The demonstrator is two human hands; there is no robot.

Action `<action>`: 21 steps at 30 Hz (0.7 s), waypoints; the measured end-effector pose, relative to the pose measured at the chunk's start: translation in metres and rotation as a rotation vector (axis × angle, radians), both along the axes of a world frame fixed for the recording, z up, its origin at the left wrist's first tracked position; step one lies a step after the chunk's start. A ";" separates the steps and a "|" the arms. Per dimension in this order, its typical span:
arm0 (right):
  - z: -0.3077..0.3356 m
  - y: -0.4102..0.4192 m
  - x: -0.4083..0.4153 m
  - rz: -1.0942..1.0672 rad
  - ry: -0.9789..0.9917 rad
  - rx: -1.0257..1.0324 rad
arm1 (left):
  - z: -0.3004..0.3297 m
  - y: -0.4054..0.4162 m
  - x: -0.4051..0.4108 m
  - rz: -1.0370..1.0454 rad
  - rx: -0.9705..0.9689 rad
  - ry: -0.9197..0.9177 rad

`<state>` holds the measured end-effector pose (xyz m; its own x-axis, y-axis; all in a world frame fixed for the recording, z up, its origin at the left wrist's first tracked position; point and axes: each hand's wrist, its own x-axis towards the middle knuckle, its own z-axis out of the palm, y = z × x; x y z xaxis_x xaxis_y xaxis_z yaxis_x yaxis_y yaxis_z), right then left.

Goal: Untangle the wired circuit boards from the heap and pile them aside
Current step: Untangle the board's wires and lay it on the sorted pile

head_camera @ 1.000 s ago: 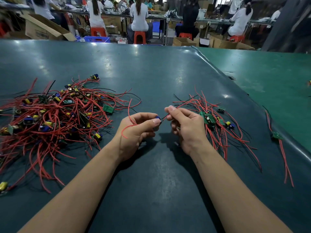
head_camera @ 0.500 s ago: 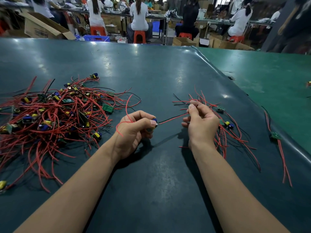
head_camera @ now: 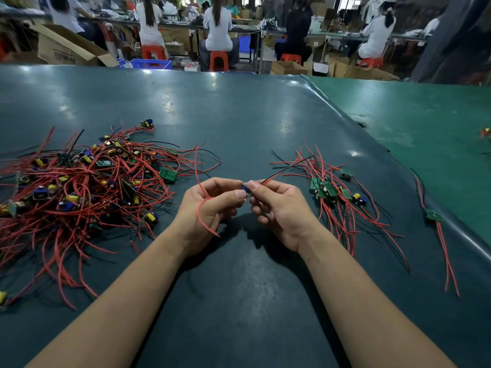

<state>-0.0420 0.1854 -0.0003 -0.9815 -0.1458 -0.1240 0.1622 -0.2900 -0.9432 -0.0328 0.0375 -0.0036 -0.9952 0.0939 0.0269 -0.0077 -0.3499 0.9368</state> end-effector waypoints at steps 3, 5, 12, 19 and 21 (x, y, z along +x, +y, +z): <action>0.000 0.006 -0.004 -0.113 0.083 0.078 | 0.001 0.000 0.000 -0.007 0.028 -0.019; 0.000 0.010 -0.006 -0.224 0.141 0.109 | 0.001 0.000 0.000 -0.028 0.041 -0.017; -0.001 0.015 -0.013 -0.560 0.212 0.090 | 0.004 0.001 0.003 -0.068 0.086 -0.030; 0.000 0.019 -0.015 -0.724 0.228 -0.038 | 0.003 0.001 0.002 -0.043 0.144 -0.022; 0.001 0.019 -0.015 -0.759 0.262 -0.076 | 0.002 0.001 0.001 -0.039 0.146 -0.021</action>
